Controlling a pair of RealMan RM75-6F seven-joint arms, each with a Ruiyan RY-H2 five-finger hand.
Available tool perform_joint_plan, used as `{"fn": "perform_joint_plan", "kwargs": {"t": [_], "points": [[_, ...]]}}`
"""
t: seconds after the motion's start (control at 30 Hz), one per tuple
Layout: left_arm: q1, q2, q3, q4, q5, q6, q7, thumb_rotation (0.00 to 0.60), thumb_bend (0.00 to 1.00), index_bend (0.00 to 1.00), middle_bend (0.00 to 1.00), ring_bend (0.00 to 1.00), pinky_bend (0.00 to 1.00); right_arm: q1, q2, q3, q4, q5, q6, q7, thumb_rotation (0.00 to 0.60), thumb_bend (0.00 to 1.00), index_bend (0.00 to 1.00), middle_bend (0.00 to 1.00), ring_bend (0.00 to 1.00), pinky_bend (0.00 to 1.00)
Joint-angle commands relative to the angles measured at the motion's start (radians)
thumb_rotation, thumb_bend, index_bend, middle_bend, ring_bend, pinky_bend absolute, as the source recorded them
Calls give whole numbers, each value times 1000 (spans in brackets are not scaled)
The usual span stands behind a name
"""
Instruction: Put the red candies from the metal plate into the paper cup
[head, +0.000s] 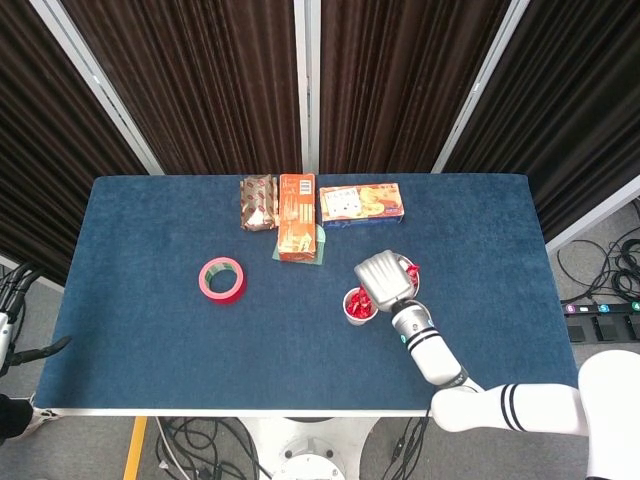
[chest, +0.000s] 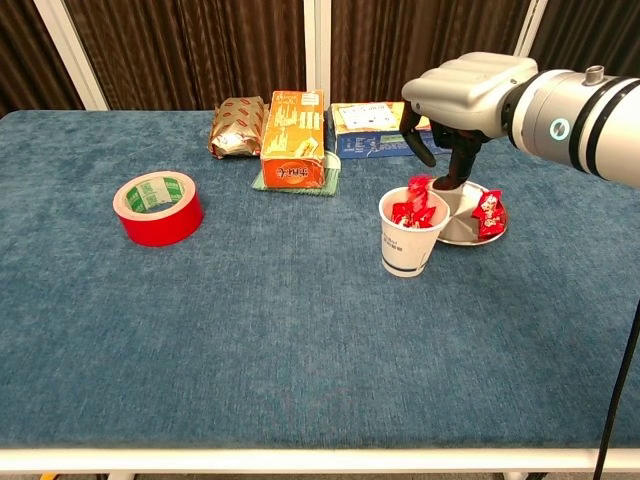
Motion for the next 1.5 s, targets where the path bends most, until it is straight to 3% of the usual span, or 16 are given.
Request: {"fn": "perform_joint_plan", "kwargs": {"t": [0.03, 0.4, 0.67, 0.97, 1.5], "points": [[1, 2, 0, -2, -2, 0, -1, 600, 117, 127, 100, 34, 99, 2, -5, -2, 2, 1, -4, -2, 600, 167, 653, 1000, 1000, 1000], [1, 1, -2, 2, -4, -2, -10, 600, 117, 127, 100, 34, 98, -1, -18, 4, 35, 6, 14, -3, 600, 116, 592, 1000, 1000, 1000], [3, -6, 2, 12, -3, -4, -16, 600, 117, 127, 100, 34, 98, -2, -43, 15, 169, 147, -54, -1, 600, 111, 445, 1000, 1000, 1000], [1, -12, 3, 26, -2, -7, -26, 600, 117, 127, 100, 34, 99, 14, -53, -24, 249, 276, -101, -81, 600, 121, 433, 1000, 1000, 1000], [0, -24, 0, 56, -10, -14, -47, 600, 117, 127, 100, 34, 98, 20, -135, -56, 385, 318, -156, -109, 600, 126, 430, 1000, 1000, 1000]]}}
